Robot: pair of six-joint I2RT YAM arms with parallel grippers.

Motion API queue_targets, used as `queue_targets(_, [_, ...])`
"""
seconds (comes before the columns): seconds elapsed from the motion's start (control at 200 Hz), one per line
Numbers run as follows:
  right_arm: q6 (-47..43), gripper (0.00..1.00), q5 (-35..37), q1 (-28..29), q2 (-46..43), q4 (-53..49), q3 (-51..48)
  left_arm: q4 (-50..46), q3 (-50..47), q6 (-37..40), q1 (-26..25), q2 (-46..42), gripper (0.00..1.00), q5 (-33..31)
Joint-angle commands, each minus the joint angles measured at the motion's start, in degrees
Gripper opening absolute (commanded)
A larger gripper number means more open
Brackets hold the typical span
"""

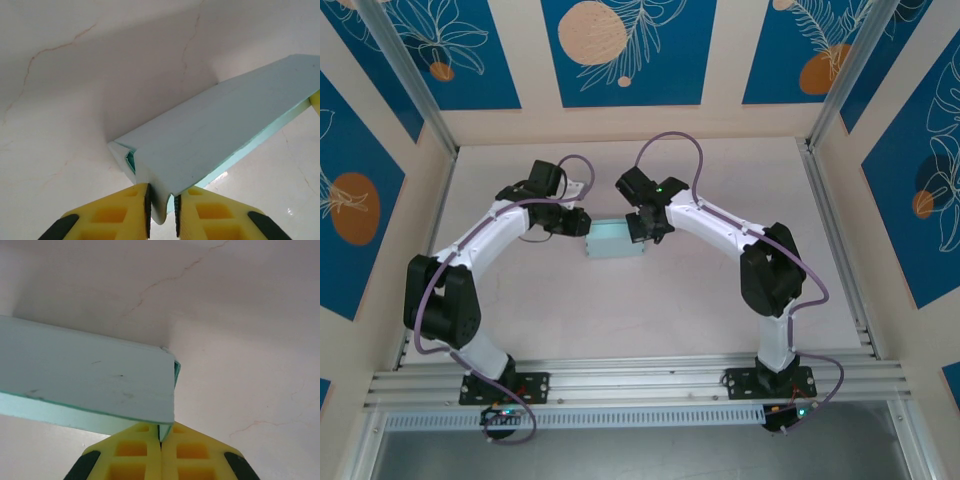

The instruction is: Fold the paper box

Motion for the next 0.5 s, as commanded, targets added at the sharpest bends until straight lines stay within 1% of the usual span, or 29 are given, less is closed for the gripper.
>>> queue_targets(0.0, [-0.5,0.0,-1.5,0.9,3.1,-3.0,0.7,-0.9,-1.0,-0.4,0.0,-1.5,0.2,2.6])
queue_targets(0.105, [-0.6,0.0,-1.3,0.9,3.2,-3.1,1.1,-1.0,-0.6,-0.7,0.0,-1.5,0.11,3.3])
queue_targets(0.145, [-0.7,0.0,-1.2,0.9,3.1,-3.1,1.0,-1.1,-0.3,-0.8,0.0,-1.5,0.09,3.5])
queue_targets(0.26, [-0.7,0.0,-1.1,0.9,3.1,-3.1,1.0,-0.3,0.1,-1.5,0.1,-1.8,0.09,5.7])
queue_targets(0.37, [-0.7,0.0,-1.1,0.9,3.3,-3.0,0.8,1.3,-0.3,-2.9,0.5,-1.9,0.12,8.2])
queue_targets(0.495, [-0.8,0.0,-1.2,0.9,3.4,-3.1,0.7,4.6,-1.5,-5.5,1.6,-2.2,0.12,12.2])
